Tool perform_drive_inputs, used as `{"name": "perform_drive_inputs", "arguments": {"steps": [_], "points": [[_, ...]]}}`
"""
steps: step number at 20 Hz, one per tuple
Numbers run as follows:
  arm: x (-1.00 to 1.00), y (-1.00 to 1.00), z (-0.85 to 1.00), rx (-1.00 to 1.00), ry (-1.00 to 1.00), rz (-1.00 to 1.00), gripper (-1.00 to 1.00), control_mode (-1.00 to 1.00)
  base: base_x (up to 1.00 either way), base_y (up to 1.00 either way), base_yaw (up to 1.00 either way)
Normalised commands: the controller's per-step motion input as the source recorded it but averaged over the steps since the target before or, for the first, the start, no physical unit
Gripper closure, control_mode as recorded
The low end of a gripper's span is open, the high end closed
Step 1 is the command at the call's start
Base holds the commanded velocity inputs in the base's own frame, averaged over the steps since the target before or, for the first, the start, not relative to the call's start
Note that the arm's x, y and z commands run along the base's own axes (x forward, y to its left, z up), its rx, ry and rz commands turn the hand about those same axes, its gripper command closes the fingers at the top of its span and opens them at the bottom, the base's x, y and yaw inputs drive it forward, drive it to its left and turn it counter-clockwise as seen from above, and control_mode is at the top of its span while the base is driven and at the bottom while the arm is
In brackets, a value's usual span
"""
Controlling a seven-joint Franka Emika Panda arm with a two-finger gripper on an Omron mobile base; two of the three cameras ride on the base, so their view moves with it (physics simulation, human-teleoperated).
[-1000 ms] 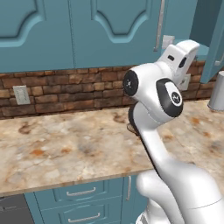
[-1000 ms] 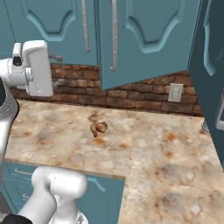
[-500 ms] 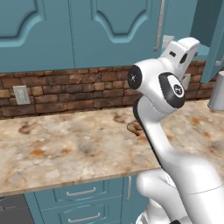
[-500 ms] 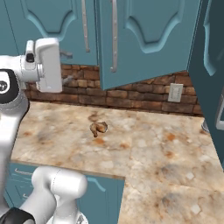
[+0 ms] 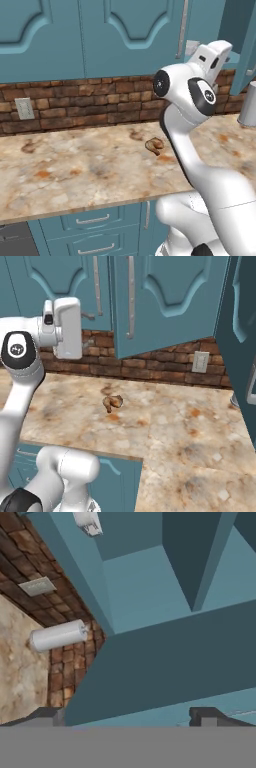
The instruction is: Retrieve the tupperware from the cabinet, then place the raw meat into the tupperware to avoid contamination.
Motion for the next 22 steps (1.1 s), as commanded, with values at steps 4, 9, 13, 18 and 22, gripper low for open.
{"name": "perform_drive_inputs", "arguments": {"steps": [4, 9, 13, 18, 22], "points": [[0.18, -0.22, -0.01, 0.0, 0.0, 0.0, -1.0, -1.0, 0.0, 0.0, 0.0], [0.22, -0.2, -0.07, 0.0, 0.0, -0.01, -1.0, -1.0, 0.0, 0.0, 0.0], [0.22, -0.22, -0.06, 0.0, 0.0, -0.01, -1.0, -1.0, 0.0, 0.0, 0.0], [0.07, -0.26, -0.01, 0.0, 0.0, -0.03, -1.0, -1.0, 0.0, 0.0, 0.0], [0.01, -0.25, 0.0, 0.0, 0.0, -0.05, -1.0, -1.0, 0.0, 0.0, 0.0]]}}
